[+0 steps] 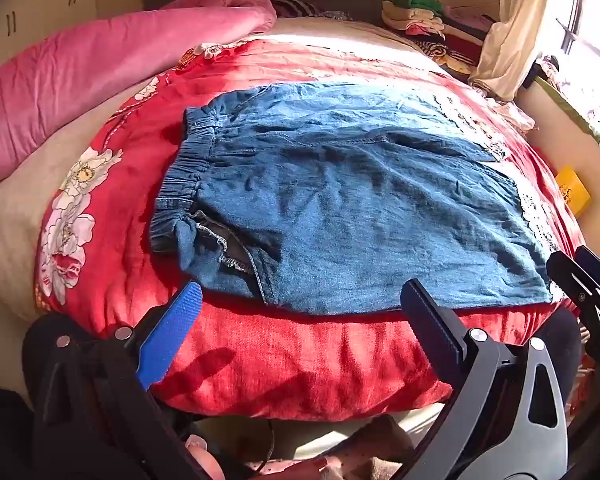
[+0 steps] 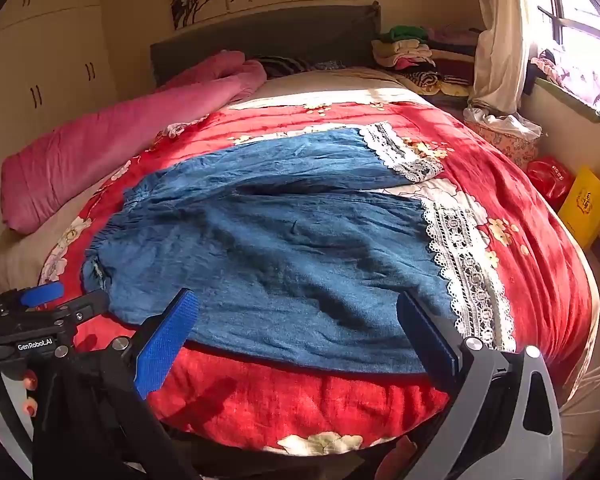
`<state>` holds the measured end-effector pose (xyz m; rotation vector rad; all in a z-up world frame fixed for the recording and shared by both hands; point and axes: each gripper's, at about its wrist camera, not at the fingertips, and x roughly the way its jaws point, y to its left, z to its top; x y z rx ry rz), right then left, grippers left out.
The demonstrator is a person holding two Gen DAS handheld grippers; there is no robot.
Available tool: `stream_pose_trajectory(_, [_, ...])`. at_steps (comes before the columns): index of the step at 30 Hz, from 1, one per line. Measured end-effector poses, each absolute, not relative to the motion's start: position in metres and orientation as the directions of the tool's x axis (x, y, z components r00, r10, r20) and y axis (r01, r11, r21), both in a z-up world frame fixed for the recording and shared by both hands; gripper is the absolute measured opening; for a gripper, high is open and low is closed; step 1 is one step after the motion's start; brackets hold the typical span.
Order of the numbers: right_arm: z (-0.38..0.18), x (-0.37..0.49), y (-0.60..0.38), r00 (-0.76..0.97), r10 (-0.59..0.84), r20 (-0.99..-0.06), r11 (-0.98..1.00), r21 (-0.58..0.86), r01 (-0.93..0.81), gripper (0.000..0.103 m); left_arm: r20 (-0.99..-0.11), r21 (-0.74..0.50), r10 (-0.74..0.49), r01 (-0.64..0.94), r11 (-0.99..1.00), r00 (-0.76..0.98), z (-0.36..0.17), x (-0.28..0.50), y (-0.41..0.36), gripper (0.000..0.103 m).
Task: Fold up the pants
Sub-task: 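Move both grippers toward the blue denim pants on the bed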
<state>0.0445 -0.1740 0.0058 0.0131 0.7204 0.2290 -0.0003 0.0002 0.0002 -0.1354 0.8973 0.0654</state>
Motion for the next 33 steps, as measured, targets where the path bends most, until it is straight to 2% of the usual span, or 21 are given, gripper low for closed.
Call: stream_pose_trajectory(33, [0.011, 0.039, -0.168, 0.732, 0.196, -0.652, 0.975, 0.051, -0.216, 0.099, -0.764, -0.090, 0.000, -0.107, 0.990, 0.645, 0.010, -0.004, -0.002, 0.094])
